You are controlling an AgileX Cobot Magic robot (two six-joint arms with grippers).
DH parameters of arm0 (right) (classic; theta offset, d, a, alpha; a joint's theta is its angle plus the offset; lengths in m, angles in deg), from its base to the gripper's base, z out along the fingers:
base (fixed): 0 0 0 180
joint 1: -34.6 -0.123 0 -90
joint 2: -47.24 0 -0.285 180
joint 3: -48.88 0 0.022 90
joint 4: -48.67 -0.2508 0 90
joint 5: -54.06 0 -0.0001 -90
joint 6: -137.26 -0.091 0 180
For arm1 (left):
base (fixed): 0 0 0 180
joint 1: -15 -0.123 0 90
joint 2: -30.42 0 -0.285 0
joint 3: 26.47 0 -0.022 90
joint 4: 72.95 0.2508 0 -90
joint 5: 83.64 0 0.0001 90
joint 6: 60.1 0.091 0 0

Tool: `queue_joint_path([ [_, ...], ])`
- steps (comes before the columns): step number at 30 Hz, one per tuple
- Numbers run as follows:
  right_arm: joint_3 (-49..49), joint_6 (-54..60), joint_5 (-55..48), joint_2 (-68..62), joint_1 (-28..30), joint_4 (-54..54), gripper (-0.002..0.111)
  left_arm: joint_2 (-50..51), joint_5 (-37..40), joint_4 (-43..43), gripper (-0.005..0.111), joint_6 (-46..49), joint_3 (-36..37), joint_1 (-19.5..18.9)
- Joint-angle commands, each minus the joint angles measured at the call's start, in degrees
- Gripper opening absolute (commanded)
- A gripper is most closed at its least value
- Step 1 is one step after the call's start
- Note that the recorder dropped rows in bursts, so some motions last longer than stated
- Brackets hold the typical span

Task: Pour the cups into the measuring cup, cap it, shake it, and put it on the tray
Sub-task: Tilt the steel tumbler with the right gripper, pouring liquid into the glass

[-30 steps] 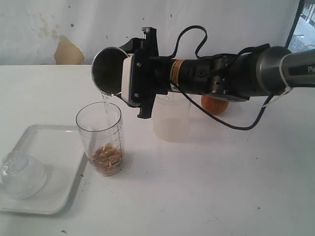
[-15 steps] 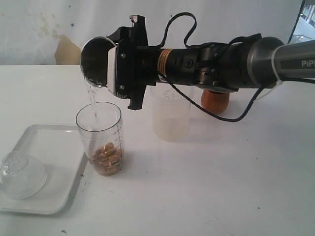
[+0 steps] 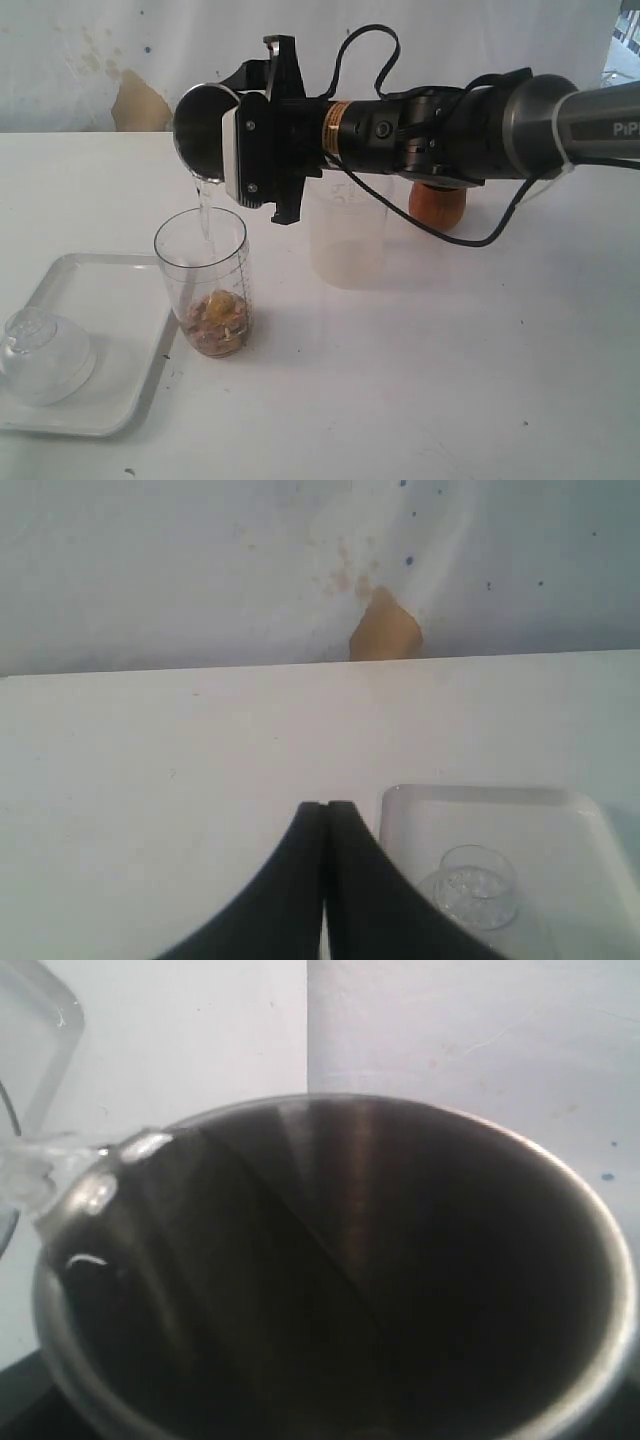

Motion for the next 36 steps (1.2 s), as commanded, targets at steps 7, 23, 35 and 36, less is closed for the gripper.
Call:
queue_joint_path([
  [7,-0.83,2.68,1.08,2.29,0.05,-0.52,0.0,-0.24,-0.27,-0.37,0.0,0.01,0.15,0.26],
  [23,-0.83,2.79,-0.94,3.73,0.05,2.51,0.0,-0.24,-0.27,-0.37,0.0,0.01,0.15,0.26],
  [35,-0.83,1.16,-1.89,4.7,0.05,3.5,0.0,-0.24,-0.27,-0.37,0.0,0.01,0.15,0.26],
  [36,-0.83,0.73,-1.89,4.7,0.05,3.5,0.0,-0.24,-0.27,-0.37,0.0,0.01,0.15,0.26],
])
